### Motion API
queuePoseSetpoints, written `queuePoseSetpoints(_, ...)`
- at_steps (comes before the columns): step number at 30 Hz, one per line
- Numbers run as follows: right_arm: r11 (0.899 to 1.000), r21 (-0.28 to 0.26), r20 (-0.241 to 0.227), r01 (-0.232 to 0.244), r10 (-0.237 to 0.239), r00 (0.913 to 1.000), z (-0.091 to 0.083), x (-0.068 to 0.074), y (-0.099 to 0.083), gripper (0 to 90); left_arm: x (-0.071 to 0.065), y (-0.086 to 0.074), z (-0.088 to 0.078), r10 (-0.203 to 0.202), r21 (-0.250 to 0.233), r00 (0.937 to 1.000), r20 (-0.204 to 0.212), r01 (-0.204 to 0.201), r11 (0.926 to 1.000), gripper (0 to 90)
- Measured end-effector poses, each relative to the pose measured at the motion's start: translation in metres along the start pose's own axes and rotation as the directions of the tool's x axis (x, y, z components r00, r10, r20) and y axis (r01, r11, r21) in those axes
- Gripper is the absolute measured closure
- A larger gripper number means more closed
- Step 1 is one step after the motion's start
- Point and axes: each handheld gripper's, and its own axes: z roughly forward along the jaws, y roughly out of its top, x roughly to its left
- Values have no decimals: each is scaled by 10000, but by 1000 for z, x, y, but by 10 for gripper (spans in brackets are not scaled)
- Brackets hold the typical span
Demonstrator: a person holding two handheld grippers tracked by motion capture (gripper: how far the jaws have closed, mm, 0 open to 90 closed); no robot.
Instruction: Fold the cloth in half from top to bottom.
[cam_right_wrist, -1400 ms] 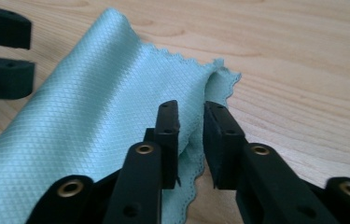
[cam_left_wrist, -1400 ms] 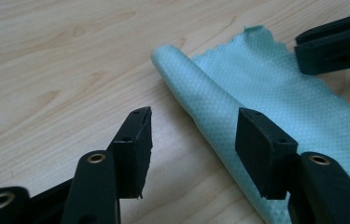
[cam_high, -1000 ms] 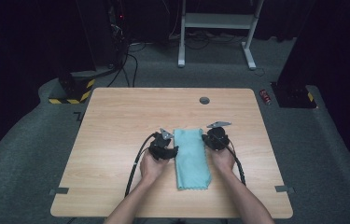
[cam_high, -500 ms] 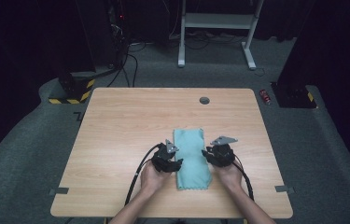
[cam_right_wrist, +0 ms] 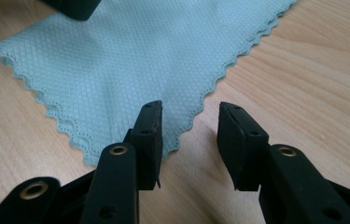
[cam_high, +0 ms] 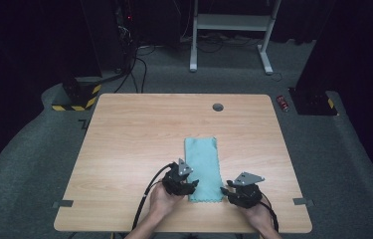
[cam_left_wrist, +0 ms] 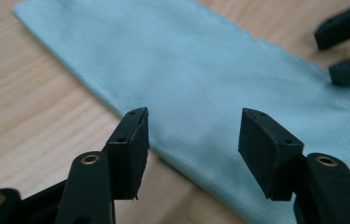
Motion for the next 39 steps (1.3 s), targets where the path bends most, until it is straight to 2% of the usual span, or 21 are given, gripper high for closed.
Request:
queuePoseSetpoints(3,10000,-36,-138,-8,8,9999,-4,0,-4,600,-2,-12,-3,-116,175,9999,-1,116,9998,430)
queuePoseSetpoints(6,9999,-136,-238,-2,-1,9997,-5,1,-6,603,0,-21,-9,-364,108,9993,-94,365,9993,436)
queuePoseSetpoints(11,9997,-246,-464,38,-49,9989,-3,7,-2,605,1,-26,-20,-252,187,9989,-406,260,9995,440)
queuePoseSetpoints(14,9996,-273,-572,121,-137,9983,-1,12,-1,604,-2,-25,-27,-464,-157,9989,-111,463,9988,440)
queuePoseSetpoints(17,9996,-209,-567,210,-222,9981,1,15,-2,604,-9,-22,-28,-274,-269,9996,81,276,9993,434)
queuePoseSetpoints(20,9996,-186,-577,228,-239,9980,1,15,-2,601,-14,-23,-23,-60,3,10000,-30,60,10000,428)
queuePoseSetpoints(23,9995,-166,-570,250,-259,9980,0,16,-2,593,-12,-30,-20,-95,204,9999,-93,97,9997,424)
queuePoseSetpoints(25,9996,-159,-556,238,-246,9982,0,15,-2,588,-10,-34,-22,-244,109,9997,-53,245,9996,423)
queuePoseSetpoints(30,9993,-203,-581,304,-315,9978,-1,16,-2,583,-10,-39,-27,-241,104,9996,-160,242,9997,421)
queuePoseSetpoints(34,9986,-475,-627,215,-245,9977,-5,14,-2,583,-7,-43,-32,-274,100,9995,-128,275,9996,414)
queuePoseSetpoints(37,9979,-652,-634,19,-60,9980,-8,8,1,586,-2,-44,-35,-575,-100,9983,42,575,9983,409)
queuePoseSetpoints(39,9972,-736,-527,-91,52,9986,-6,2,4,595,7,-40,-34,-937,-327,9955,137,941,9950,409)
